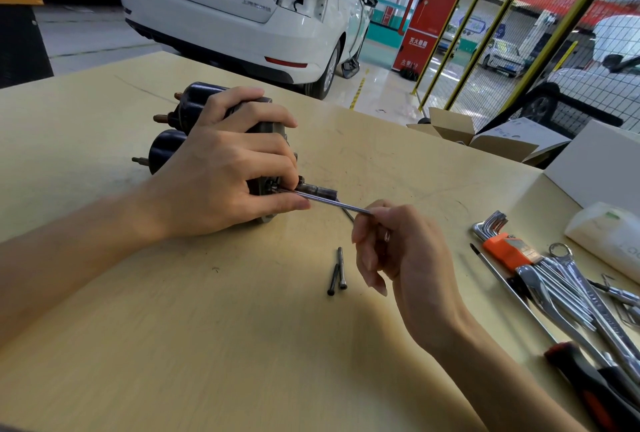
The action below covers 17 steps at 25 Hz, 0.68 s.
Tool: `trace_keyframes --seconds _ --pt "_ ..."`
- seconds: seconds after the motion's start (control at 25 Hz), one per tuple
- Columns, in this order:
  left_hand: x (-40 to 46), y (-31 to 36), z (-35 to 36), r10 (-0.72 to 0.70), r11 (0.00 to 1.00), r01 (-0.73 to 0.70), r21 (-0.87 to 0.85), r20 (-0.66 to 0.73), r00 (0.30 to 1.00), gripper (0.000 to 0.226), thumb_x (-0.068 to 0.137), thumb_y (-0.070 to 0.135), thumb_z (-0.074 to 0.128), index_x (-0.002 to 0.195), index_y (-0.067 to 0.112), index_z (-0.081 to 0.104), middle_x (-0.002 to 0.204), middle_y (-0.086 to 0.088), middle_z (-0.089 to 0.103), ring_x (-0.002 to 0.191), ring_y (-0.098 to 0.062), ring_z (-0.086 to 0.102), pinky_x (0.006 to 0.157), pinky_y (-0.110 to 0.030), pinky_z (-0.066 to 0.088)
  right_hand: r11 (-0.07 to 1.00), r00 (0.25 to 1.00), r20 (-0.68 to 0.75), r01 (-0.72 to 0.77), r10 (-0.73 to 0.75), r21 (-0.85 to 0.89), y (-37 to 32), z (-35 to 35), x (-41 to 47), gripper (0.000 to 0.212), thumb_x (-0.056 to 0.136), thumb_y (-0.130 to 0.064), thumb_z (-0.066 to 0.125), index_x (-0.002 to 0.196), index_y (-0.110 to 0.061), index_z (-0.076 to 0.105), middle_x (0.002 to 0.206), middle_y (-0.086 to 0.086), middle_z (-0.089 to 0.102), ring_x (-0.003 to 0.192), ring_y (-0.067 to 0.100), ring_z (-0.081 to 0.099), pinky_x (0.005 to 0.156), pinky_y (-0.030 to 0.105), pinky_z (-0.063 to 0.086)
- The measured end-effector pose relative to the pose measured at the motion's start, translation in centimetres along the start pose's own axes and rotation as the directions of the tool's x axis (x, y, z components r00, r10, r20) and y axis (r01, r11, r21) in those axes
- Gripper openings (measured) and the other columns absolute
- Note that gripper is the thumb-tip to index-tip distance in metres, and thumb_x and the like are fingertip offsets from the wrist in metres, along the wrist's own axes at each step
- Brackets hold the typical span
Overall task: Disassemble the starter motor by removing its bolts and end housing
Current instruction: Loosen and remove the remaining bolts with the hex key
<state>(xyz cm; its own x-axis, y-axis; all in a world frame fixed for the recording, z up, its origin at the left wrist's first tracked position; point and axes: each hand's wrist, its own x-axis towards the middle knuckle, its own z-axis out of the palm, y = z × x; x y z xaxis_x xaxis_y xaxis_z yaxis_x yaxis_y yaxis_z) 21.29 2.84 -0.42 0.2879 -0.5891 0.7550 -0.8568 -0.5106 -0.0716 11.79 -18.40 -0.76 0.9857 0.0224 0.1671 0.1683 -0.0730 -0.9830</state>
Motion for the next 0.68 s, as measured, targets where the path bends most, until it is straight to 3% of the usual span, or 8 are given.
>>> trace_keyframes --seconds 0.28,0.48,0.68 --pt "-0.01 0.01 -0.09 -0.010 1.000 0.010 -0.001 0.007 1.000 0.028 0.089 0.048 0.065 0.081 0.023 0.074 0.093 0.013 0.071 0.123 -0.024 0.055 0.113 -0.050 0.025 0.998 0.999 -0.007 0.041 -0.041 -0.056 -0.09 0.00 -0.12 0.031 0.079 -0.014 0.038 0.068 -0.012 0.068 0.048 0.006 0.047 0.040 0.017 0.040 0.038 0.024 0.030" --pt "0.00 0.04 -0.05 -0.003 1.000 0.004 -0.014 0.011 1.000 0.026 0.089 0.048 0.066 0.082 0.026 0.076 0.093 0.014 0.071 0.124 -0.021 0.054 0.114 -0.048 0.023 0.987 0.995 -0.052 0.071 -0.079 -0.147 0.09 0.09 -0.03 0.045 0.098 0.001 0.033 0.077 -0.017 0.068 0.050 0.003 0.049 0.039 0.015 0.040 0.039 0.024 0.030" --pt "-0.02 0.04 0.00 -0.006 1.000 0.006 -0.008 0.006 1.000 0.026 0.088 0.048 0.066 0.081 0.025 0.076 0.093 0.014 0.071 0.124 -0.021 0.054 0.114 -0.048 0.023 0.980 0.991 -0.091 0.083 -0.100 -0.180 0.05 0.30 -0.07 0.043 0.101 -0.001 0.033 0.085 -0.020 0.069 0.050 0.001 0.050 0.039 0.012 0.041 0.040 0.019 0.033"
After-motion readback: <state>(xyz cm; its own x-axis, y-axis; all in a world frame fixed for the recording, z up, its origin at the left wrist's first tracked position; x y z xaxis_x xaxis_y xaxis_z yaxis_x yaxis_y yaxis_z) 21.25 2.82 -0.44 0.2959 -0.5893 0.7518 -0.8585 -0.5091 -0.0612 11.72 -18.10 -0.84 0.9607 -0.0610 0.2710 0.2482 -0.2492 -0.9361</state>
